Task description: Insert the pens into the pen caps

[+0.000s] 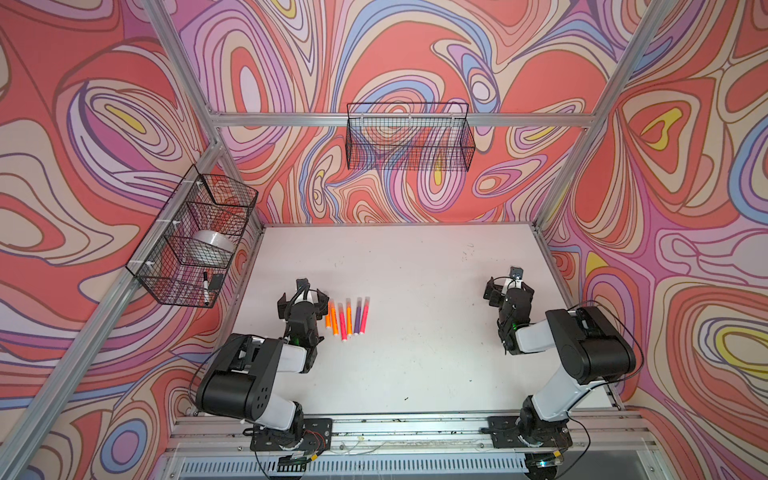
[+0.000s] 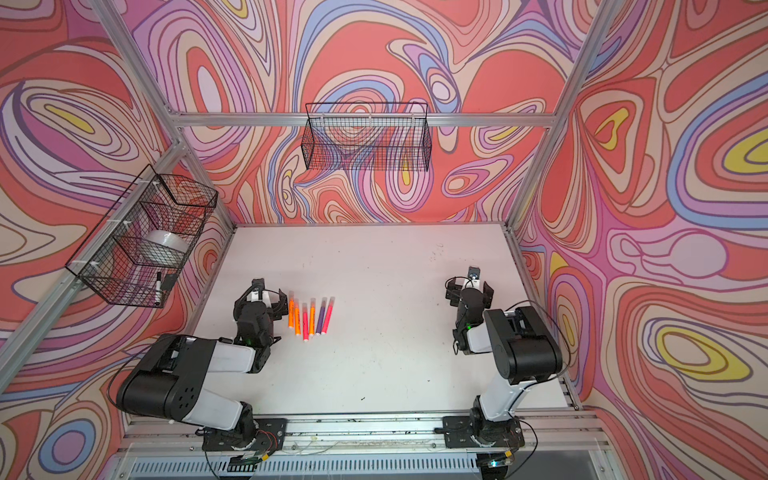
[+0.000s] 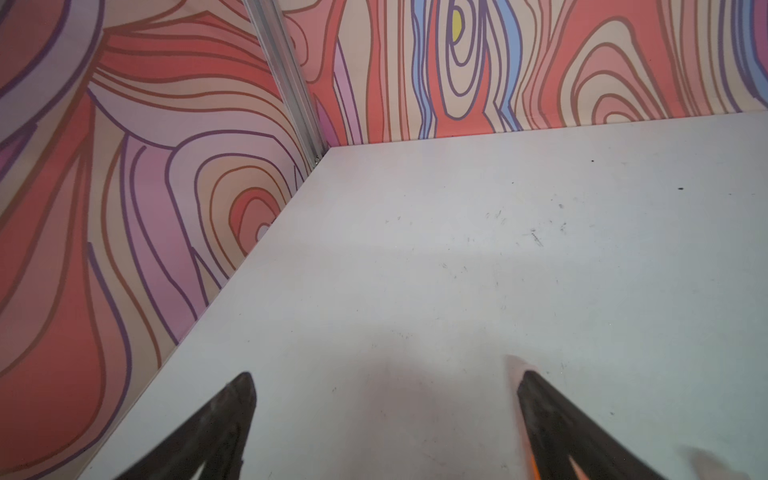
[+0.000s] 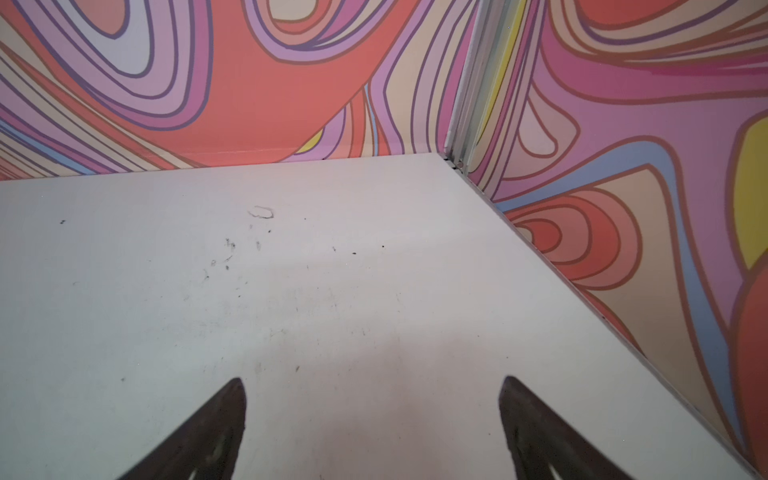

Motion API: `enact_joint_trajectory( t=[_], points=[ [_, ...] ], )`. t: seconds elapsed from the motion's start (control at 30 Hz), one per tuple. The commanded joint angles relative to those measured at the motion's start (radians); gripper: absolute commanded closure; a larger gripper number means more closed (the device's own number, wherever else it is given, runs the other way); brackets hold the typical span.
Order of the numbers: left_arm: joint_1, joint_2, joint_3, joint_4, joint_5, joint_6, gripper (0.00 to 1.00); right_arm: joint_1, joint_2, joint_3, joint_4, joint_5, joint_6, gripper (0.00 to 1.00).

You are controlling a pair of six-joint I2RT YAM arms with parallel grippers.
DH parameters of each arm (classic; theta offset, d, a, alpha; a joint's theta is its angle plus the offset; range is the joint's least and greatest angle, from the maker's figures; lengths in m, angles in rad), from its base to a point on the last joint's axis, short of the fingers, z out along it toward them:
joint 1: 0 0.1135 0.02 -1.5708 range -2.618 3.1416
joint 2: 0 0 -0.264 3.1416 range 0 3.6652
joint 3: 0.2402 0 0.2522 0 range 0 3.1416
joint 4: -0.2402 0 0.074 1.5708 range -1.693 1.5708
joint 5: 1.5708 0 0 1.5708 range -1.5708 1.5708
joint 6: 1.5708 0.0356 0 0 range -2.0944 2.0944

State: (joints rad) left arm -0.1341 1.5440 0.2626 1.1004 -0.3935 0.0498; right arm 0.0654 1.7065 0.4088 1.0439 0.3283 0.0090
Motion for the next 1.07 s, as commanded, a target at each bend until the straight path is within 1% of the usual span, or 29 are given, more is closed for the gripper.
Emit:
enact_joint_trajectory(
  t=[0.0,0.03,0.07,0.1,0.17,0.23,0.3,0.77,1.03],
  points=[
    [0.023,-0.010,0.047,-0.090,0.075,-0.048,0.00,-0.006,0.010,0.027,-0.004,-0.040,0.017,0.02],
    [0.038,-0.015,0.081,-0.171,0.090,-0.061,0.00,-0.005,0.004,0.032,-0.027,-0.041,0.020,0.02],
    [0.045,0.014,0.102,-0.155,0.091,-0.052,0.00,-0.005,0.010,0.029,-0.010,-0.039,0.018,0.02],
    [0.047,0.016,0.080,-0.109,0.093,-0.052,0.00,-0.004,0.012,0.028,-0.008,-0.036,0.017,0.02],
    [0.047,0.002,0.102,-0.180,0.090,-0.064,0.00,-0.005,0.011,0.029,-0.008,-0.038,0.017,0.01],
    [0.047,0.011,0.083,-0.123,0.093,-0.058,0.00,-0.005,0.010,0.030,-0.016,-0.040,0.019,0.02],
    [0.045,0.007,0.093,-0.153,0.097,-0.056,0.00,-0.005,0.010,0.030,-0.015,-0.039,0.019,0.02],
    [0.047,0.009,0.093,-0.146,0.099,-0.056,0.00,-0.005,0.012,0.033,-0.016,-0.040,0.020,0.02],
    [0.068,0.005,0.100,-0.169,0.127,-0.079,0.00,-0.006,0.011,0.034,-0.018,-0.042,0.020,0.02]
  ],
)
